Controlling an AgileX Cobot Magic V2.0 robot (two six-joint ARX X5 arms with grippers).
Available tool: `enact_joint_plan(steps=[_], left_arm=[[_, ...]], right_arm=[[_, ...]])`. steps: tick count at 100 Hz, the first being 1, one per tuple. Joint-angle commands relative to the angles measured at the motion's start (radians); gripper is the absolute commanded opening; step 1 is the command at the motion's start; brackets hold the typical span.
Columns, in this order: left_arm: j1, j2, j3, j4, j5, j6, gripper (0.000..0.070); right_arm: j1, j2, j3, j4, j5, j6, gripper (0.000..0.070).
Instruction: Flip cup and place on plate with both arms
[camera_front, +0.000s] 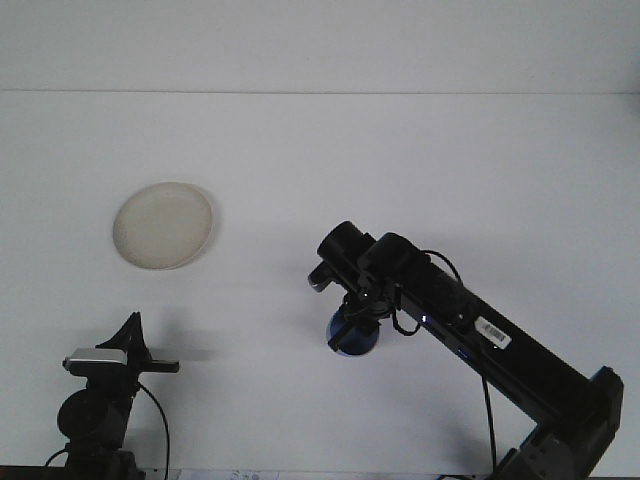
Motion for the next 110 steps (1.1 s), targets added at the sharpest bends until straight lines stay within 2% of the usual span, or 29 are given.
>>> enact_joint_plan(steps=[1, 39, 55, 62, 75, 100, 110], left_arm=[[0.002, -0.001, -0.019, 0.011, -0.005, 0.005, 0.0013], [0.002, -0.001, -0.019, 0.011, -0.005, 0.005, 0.0013], [0.002, -0.001, -0.019, 0.011, -0.005, 0.005, 0.0013], [0.002, -0.001, -0.019, 0.011, -0.005, 0.005, 0.0013], [0.002, -0.001, -0.019, 0.011, -0.005, 0.005, 0.0013], [0.002, -0.001, -0.019, 0.011, -0.005, 0.005, 0.0013], [0.002, -0.001, -0.019, 0.011, -0.005, 0.005, 0.0013]], right_arm=[[0.015, 0.039, 0.024, -0.029, 0.004, -0.020, 0.0004], [0.026, 0.117, 0.025, -0.028, 0.007, -0.042, 0.0005], [0.026, 0.128, 0.025, -0.027, 0.007, -0.051, 0.0030], [0.026, 0.137, 0.025, -0.025, 0.007, -0.052, 0.0083], [0.026, 0.144, 0.025, -0.018, 0.005, -0.048, 0.0295], [0.027, 0.143, 0.032, -0.019, 0.000, -0.044, 0.0309], [0.027, 0.135, 0.058, -0.020, 0.000, -0.044, 0.0377]])
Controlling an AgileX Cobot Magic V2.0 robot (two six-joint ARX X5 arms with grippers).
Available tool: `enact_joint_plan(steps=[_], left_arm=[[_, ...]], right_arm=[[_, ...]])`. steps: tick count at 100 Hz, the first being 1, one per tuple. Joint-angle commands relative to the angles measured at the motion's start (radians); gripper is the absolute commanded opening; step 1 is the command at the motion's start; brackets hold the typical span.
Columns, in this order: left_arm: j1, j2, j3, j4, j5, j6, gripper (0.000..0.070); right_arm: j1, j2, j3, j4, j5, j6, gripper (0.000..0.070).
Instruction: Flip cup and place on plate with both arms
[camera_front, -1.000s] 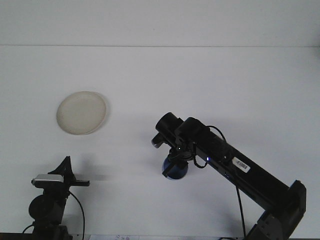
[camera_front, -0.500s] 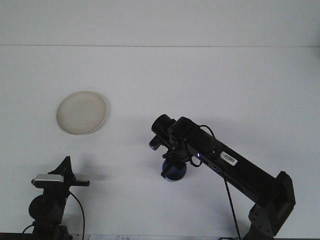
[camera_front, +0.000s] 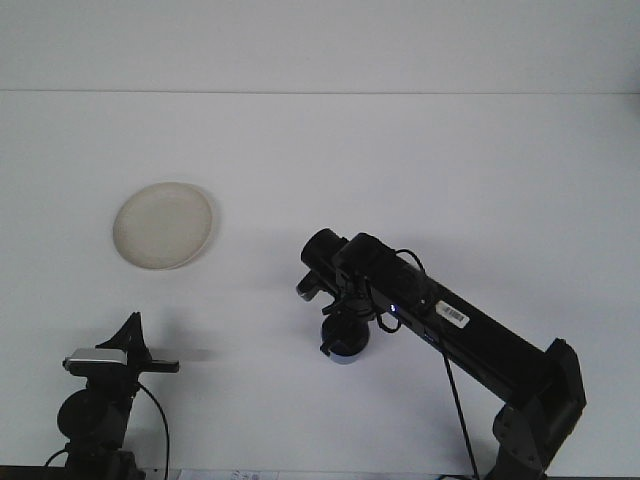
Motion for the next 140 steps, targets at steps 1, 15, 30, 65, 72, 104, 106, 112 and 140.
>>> enact_joint_plan(steps=[1, 15, 30, 65, 72, 104, 106, 112, 140], left_arm=[[0.002, -0.001, -0.019, 0.011, -0.005, 0.005, 0.0013], [0.002, -0.001, -0.019, 0.011, -0.005, 0.005, 0.0013], [0.002, -0.001, -0.019, 0.011, -0.005, 0.005, 0.0013], [0.002, -0.001, -0.019, 0.011, -0.005, 0.005, 0.0013], [0.002, -0.001, -0.019, 0.011, -0.005, 0.005, 0.0013], [0.002, -0.001, -0.019, 0.011, -0.005, 0.005, 0.0013], [0.002, -0.001, -0.019, 0.011, -0.005, 0.005, 0.0013], [0.002, -0.001, -0.019, 0.011, -0.005, 0.005, 0.0013], [0.002, -0.001, -0.019, 0.011, -0.005, 0.005, 0.0013]], right_arm=[[0.013, 0.014, 0.045, -0.021, 0.000, -0.004, 0.0384], [0.013, -0.031, 0.104, -0.023, 0.003, -0.003, 0.0444], [0.011, -0.142, 0.146, -0.009, 0.111, 0.016, 0.0444], [-0.002, -0.631, 0.063, 0.276, 0.283, 0.063, 0.0467], [-0.002, -0.742, -0.031, 0.350, 0.319, 0.063, 0.0469], [-0.002, -1.366, -0.729, 0.708, 0.422, 0.068, 0.0470], [-0.002, -1.400, -0.760, 0.713, 0.422, 0.068, 0.0470], [-0.002, -1.495, -0.837, 0.716, 0.423, 0.070, 0.0470], [-0.002, -1.724, -0.953, 0.715, 0.427, 0.066, 0.0470]])
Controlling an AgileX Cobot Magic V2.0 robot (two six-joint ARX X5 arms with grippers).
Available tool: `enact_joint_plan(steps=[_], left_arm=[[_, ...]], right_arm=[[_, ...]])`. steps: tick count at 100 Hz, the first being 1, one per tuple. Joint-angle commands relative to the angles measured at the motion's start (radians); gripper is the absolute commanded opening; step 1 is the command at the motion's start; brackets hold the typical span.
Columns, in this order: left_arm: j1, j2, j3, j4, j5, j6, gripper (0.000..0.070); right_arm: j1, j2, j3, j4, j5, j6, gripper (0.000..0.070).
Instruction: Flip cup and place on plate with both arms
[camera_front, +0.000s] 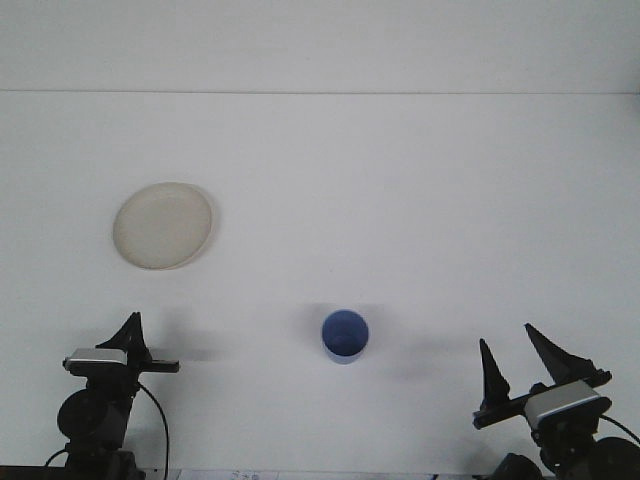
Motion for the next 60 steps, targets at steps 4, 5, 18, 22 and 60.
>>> enact_joint_plan(steps=[4, 5, 18, 22, 60], left_arm=[[0.002, -0.001, -0.019, 0.010, -0.005, 0.005, 0.0013], [0.002, -0.001, -0.019, 0.010, -0.005, 0.005, 0.0013], [0.002, -0.001, -0.019, 0.010, -0.005, 0.005, 0.0013], [0.002, -0.001, -0.019, 0.010, -0.005, 0.005, 0.0013], [0.002, -0.001, -0.019, 0.010, -0.005, 0.005, 0.0013]], right_arm=[[0.008, -0.008, 0.005, 0.014, 0.005, 0.006, 0.0470], [0.008, -0.008, 0.005, 0.014, 0.005, 0.006, 0.0470], [0.008, -0.006, 0.005, 0.006, -0.005, 0.006, 0.0470], [0.009, -0.006, 0.005, 0.006, -0.005, 0.006, 0.0470], [0.009, -0.006, 0.005, 0.007, -0.004, 0.006, 0.0470]])
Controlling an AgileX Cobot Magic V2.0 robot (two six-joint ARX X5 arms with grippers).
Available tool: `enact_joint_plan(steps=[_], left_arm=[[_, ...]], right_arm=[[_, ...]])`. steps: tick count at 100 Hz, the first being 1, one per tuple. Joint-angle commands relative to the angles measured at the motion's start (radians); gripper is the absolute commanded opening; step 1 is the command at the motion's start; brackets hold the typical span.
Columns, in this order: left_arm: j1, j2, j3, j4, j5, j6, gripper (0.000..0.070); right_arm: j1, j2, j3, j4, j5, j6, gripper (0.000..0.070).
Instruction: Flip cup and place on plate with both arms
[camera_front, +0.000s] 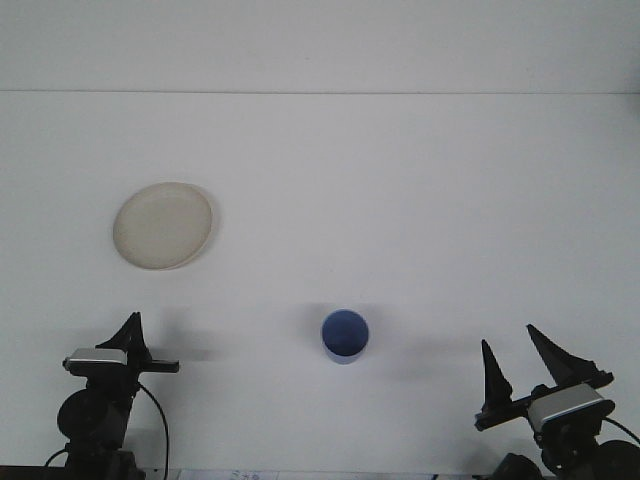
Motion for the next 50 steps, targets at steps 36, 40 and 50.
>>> enact_joint_plan(steps=[36, 40, 50], left_arm=[[0.002, -0.001, -0.019, 0.014, -0.005, -0.191, 0.0013], [0.002, -0.001, -0.019, 0.024, -0.004, -0.219, 0.0012], [0.002, -0.001, -0.011, 0.063, -0.002, -0.293, 0.0010]], right_arm=[[0.008, 0.004, 0.005, 0.005, 0.000, 0.007, 0.0470], [0.008, 0.004, 0.005, 0.003, 0.000, 0.007, 0.0470], [0.008, 0.004, 0.005, -0.007, 0.000, 0.007, 0.0470]])
